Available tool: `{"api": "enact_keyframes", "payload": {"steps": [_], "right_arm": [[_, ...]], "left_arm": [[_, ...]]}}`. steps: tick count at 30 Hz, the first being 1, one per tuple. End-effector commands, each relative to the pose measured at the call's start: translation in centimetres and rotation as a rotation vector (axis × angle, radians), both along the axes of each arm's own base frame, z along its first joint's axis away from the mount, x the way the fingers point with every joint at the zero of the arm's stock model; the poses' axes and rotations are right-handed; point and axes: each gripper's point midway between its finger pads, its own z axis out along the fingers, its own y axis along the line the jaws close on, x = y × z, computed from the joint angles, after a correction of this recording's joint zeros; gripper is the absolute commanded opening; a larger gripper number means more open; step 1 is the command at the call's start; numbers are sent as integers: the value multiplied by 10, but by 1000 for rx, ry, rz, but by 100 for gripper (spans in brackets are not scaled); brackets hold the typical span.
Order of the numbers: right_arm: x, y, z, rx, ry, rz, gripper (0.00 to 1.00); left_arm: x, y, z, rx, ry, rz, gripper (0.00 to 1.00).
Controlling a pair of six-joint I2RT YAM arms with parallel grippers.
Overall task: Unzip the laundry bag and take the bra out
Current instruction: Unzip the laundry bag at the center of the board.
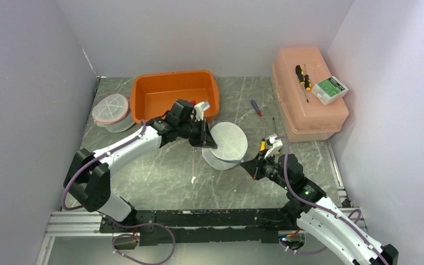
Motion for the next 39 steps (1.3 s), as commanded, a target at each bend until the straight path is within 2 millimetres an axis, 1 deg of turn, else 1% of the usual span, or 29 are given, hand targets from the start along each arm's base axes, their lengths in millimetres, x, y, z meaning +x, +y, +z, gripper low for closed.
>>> {"api": "enact_keyframes", "payload": {"steps": [1, 6, 11, 12, 13, 14, 16, 18, 19, 20, 21, 22, 25, 27, 28, 32, 35, 37, 38, 39], "right_arm": [[-10, 11, 14, 24, -40, 96, 0], [-15, 21, 5, 42, -23, 143, 0], [-16, 27, -4, 46, 0, 161, 0], [-16, 27, -6, 44, 5, 160, 0], [-16, 27, -9, 41, 11, 157, 0], [-15, 27, -11, 39, 16, 151, 0], [-14, 25, -15, 36, 22, 137, 0], [-12, 24, -16, 33, 25, 124, 0], [-11, 24, -16, 32, 25, 118, 0], [-10, 24, -16, 32, 24, 114, 0], [-10, 24, -16, 31, 24, 111, 0], [-9, 23, -17, 30, 24, 107, 0], [-7, 21, -18, 27, 19, 90, 0], [-4, 20, -18, 29, 18, 75, 0], [-4, 20, -19, 30, 18, 72, 0], [-1, 22, -21, 30, 29, 68, 0], [0, 23, -21, 32, 29, 68, 0], [0, 24, -22, 32, 31, 69, 0], [-1, 24, -22, 33, 30, 72, 0], [-1, 24, -22, 30, 31, 74, 0]], "left_arm": [[3, 8, 27, -27, -110, -149, 3], [12, -1, 16, -65, -111, -206, 3], [20, -1, -16, -24, -46, -191, 3], [19, -1, -21, -18, -29, -181, 6], [19, -1, -24, -20, -16, -169, 13], [18, 0, -25, -23, -9, -156, 22], [17, 3, -26, -29, 0, -115, 37], [13, 7, -18, -52, 0, -81, 59], [11, 10, -15, -59, 2, -54, 72], [9, 13, -11, -70, -3, -27, 80], [6, 16, -6, -82, -5, 2, 93], [5, 19, -1, -100, -6, 35, 95], [0, 27, 7, -125, 28, 147, 95], [-6, 30, 3, -115, 59, 250, 95], [-10, 28, 6, -128, 51, 295, 95], [-28, 10, 2, -171, 72, 432, 95], [-34, -6, 2, -219, 91, 474, 95], [-29, -12, -1, -208, 93, 508, 95], [-27, -16, -3, -198, 93, 505, 92], [-26, -20, -4, -188, 93, 499, 86]]}}
